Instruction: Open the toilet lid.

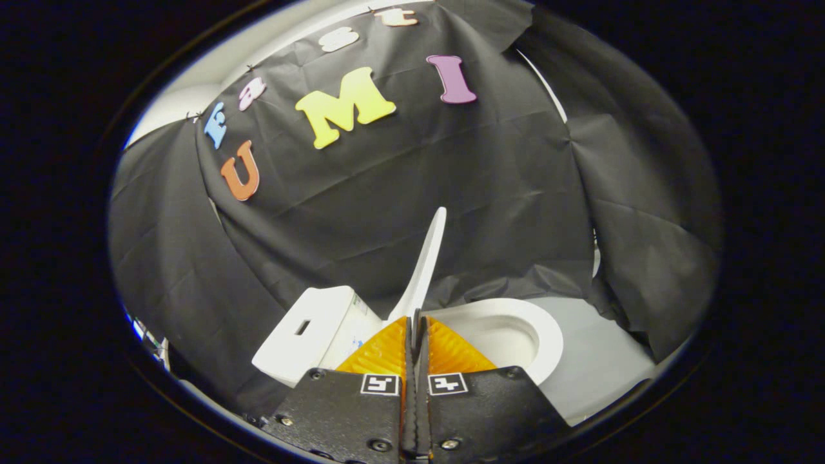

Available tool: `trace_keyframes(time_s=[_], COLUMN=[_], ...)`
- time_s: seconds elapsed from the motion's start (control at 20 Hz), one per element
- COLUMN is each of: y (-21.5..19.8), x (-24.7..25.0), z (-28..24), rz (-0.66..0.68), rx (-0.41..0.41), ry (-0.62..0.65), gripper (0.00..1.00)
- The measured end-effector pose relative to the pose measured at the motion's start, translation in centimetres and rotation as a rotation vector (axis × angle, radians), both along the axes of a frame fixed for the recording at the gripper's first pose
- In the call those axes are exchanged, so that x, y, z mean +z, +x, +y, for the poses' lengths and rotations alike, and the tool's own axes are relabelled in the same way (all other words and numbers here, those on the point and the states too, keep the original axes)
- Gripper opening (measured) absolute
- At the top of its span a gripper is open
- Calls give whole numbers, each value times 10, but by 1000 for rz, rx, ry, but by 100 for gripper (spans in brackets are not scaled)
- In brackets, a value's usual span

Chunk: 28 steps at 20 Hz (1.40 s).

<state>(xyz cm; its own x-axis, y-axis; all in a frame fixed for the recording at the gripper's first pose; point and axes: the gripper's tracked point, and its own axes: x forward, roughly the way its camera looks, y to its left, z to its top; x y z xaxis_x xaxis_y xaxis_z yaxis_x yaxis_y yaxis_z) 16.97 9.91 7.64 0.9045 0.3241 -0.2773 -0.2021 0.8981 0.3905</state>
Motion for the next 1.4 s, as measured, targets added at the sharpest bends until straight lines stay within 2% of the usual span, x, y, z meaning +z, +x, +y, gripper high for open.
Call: trace_keyframes(time_s=[0.9,1.4], y=[-16,-19], x=[47,64], z=[93,151], rz=[-77,-99], rx=[57,106], ry=[-139,-167], gripper=[3,4])
